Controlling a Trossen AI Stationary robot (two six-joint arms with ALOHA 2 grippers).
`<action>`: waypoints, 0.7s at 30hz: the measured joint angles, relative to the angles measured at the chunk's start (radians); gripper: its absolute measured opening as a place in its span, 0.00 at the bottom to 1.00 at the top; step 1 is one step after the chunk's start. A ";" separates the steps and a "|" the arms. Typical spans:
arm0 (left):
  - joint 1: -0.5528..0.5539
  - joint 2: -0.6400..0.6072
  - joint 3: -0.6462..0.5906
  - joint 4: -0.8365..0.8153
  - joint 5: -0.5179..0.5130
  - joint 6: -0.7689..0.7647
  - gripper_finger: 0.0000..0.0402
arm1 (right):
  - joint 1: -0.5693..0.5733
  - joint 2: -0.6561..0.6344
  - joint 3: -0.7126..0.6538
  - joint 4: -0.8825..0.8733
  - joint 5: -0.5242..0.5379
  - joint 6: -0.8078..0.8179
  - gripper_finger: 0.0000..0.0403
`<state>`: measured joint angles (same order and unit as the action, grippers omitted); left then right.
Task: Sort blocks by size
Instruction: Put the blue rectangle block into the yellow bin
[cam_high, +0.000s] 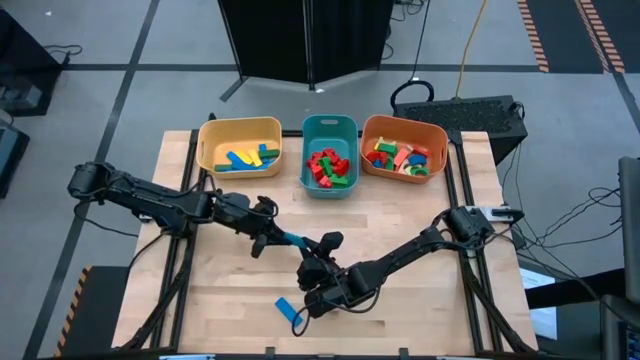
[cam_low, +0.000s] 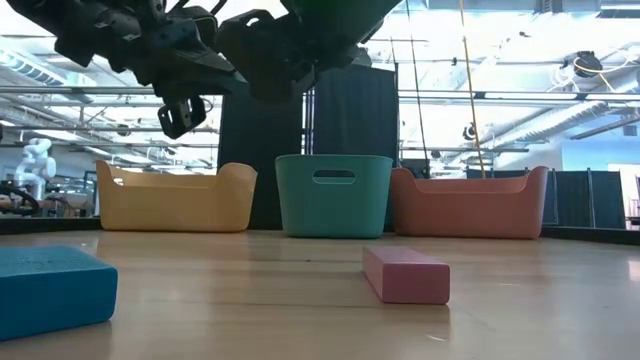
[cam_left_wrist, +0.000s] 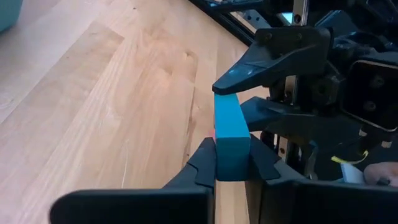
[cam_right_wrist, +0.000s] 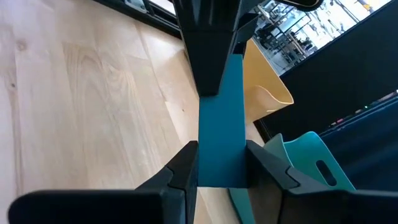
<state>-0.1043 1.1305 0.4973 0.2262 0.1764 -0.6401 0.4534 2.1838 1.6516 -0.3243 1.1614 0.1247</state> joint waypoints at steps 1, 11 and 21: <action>0.000 0.000 0.000 -0.003 0.000 0.006 0.04 | 0.000 0.000 0.000 0.000 -0.004 -0.004 0.22; 0.027 -0.007 0.000 -0.002 -0.009 0.063 0.04 | 0.002 0.000 0.000 0.003 -0.017 0.112 0.34; 0.141 -0.121 0.003 -0.074 -0.110 0.153 0.04 | 0.003 0.002 0.000 -0.128 -0.213 0.434 0.62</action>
<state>0.0366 1.0098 0.5007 0.1527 0.0669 -0.4871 0.4564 2.1859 1.6520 -0.4526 0.9481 0.5589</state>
